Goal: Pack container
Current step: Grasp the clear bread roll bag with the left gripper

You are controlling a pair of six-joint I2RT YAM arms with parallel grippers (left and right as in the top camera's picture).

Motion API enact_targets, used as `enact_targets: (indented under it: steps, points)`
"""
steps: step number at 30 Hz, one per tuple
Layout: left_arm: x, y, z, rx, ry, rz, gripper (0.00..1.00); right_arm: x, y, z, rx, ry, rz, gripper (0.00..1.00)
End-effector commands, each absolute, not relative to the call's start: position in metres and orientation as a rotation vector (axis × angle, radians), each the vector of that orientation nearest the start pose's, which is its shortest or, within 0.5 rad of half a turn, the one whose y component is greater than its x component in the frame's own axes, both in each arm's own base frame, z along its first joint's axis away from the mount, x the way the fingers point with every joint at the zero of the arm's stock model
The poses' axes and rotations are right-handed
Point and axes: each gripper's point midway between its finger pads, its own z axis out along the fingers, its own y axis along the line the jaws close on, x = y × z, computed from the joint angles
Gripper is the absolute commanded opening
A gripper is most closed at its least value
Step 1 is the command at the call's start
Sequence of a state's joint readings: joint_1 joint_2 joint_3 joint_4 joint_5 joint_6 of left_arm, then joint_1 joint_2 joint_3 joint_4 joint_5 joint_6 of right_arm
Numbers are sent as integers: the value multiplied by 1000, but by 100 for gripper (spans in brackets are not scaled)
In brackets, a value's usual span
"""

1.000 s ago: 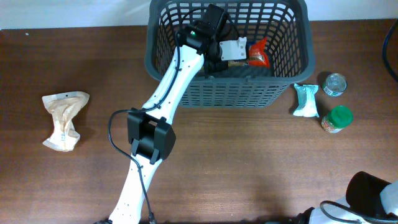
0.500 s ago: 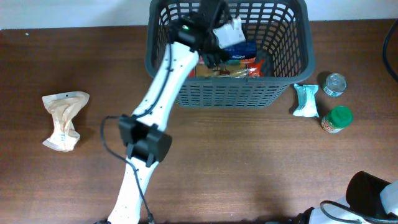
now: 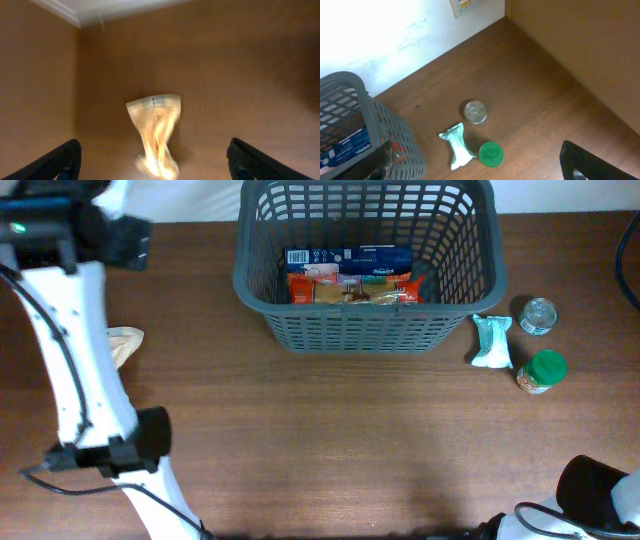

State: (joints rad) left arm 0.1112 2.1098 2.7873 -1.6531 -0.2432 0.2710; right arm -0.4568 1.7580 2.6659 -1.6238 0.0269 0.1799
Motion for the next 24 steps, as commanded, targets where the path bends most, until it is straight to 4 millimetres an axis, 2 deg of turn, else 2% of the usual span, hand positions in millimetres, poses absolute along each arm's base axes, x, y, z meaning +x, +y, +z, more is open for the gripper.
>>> enact_targets:
  steps: [1, 4, 8, 9, 12, 14, 18, 24]
  points:
    - [439, 125, 256, -111, 2806, 173, 84, 319, -165, 441, 745, 2169, -187, 99]
    - [426, 150, 210, -222, 2937, 78, 81, 319, -165, 441, 745, 2169, -187, 99]
    - [403, 169, 150, -321, 3119, 18, 80, 319, -165, 441, 745, 2169, -187, 98]
    - [390, 178, 124, -362, 3195, 20, 80, 319, -165, 441, 745, 2169, -187, 99]
    - [375, 185, 85, -404, 3276, -16, 80, 319, -165, 441, 745, 2169, -187, 99]
    - [368, 185, 65, -336, 3318, -43, 80, 319, -165, 441, 745, 2169, -187, 99]
    - [357, 200, 41, -308, 3363, 98, 80, 319, -165, 441, 745, 2169, -187, 99]
    - [372, 208, 35, -323, 3294, 156, 79, 319, -165, 441, 745, 2169, -187, 99]
